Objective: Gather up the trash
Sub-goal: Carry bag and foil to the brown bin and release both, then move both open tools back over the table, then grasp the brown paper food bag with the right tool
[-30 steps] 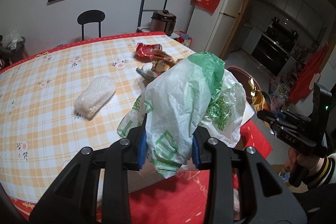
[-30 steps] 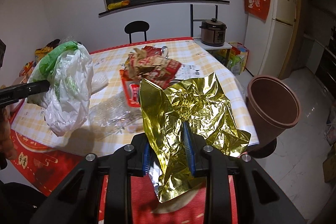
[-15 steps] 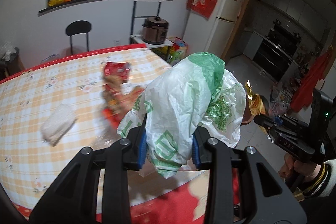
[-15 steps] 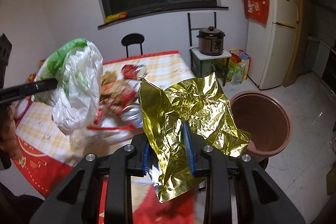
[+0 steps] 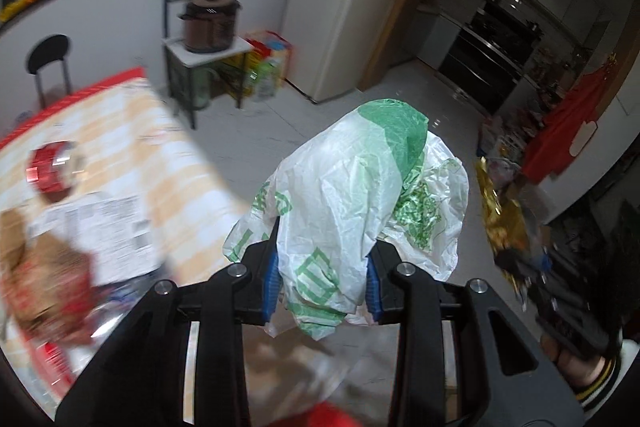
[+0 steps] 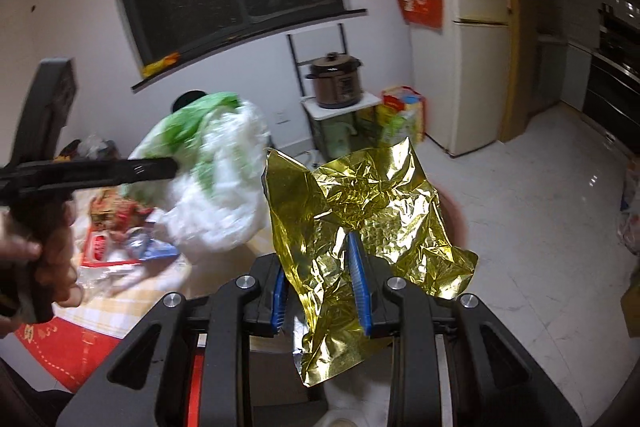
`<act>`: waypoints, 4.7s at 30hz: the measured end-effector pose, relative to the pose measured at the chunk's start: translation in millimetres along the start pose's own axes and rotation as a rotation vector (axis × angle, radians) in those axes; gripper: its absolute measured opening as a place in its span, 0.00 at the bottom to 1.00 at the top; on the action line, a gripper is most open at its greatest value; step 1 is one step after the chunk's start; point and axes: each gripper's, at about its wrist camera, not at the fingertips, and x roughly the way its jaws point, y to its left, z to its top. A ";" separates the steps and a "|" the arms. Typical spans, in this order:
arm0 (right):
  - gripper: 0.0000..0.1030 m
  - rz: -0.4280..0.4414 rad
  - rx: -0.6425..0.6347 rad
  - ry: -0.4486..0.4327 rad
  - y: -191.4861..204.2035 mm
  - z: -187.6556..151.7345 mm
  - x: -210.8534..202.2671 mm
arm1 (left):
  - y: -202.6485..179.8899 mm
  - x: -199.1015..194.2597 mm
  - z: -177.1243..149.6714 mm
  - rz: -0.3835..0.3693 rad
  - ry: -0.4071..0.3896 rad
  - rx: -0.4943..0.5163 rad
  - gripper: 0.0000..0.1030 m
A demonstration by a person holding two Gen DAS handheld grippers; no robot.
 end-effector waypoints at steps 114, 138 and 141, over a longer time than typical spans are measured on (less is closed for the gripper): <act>0.95 -0.039 -0.271 0.240 422.6 16.7 185.1 | 450.0 -313.6 -241.7 0.465 -0.283 -0.543 0.94; 0.86 -0.118 -0.455 0.338 447.7 14.3 218.5 | 462.0 -287.5 -237.5 0.403 -0.246 -0.578 0.94; 0.85 -0.105 -0.448 0.342 445.2 14.4 217.8 | 460.7 -286.7 -237.8 0.403 -0.245 -0.579 0.94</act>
